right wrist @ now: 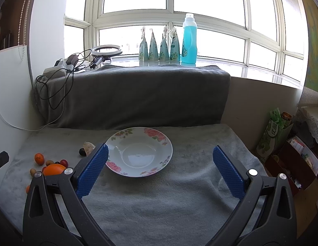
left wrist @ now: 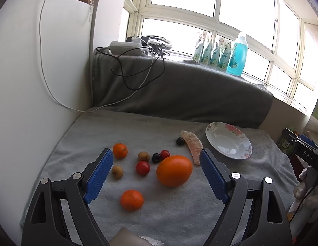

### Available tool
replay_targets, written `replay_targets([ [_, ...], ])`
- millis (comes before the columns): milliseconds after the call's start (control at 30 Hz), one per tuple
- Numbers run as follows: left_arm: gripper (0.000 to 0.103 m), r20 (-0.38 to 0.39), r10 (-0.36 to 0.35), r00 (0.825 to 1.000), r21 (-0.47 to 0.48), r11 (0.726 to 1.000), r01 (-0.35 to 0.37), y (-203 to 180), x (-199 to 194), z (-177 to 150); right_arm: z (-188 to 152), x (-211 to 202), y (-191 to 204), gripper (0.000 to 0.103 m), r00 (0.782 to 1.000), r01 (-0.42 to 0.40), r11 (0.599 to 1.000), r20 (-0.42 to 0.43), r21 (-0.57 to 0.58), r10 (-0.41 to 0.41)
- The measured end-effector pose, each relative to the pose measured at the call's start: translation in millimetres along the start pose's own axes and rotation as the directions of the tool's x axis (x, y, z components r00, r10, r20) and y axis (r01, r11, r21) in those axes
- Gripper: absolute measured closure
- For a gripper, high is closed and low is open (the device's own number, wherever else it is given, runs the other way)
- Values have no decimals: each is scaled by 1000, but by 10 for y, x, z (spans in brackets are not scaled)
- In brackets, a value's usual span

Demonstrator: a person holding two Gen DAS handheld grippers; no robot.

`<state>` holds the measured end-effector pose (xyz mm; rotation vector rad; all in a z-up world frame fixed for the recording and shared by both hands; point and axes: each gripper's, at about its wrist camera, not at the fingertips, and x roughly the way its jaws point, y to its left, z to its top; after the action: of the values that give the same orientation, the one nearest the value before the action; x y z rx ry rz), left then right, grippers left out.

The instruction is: Organize fruits

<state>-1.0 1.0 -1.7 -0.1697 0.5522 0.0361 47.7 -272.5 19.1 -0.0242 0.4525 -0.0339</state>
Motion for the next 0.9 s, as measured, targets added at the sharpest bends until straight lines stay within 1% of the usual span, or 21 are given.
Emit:
replay_targets([
  [900, 17, -2, -3, 1000, -8, 1000, 3, 13, -9, 1, -2, -15, 17, 0, 1000, -8, 1000, 0, -3, 8],
])
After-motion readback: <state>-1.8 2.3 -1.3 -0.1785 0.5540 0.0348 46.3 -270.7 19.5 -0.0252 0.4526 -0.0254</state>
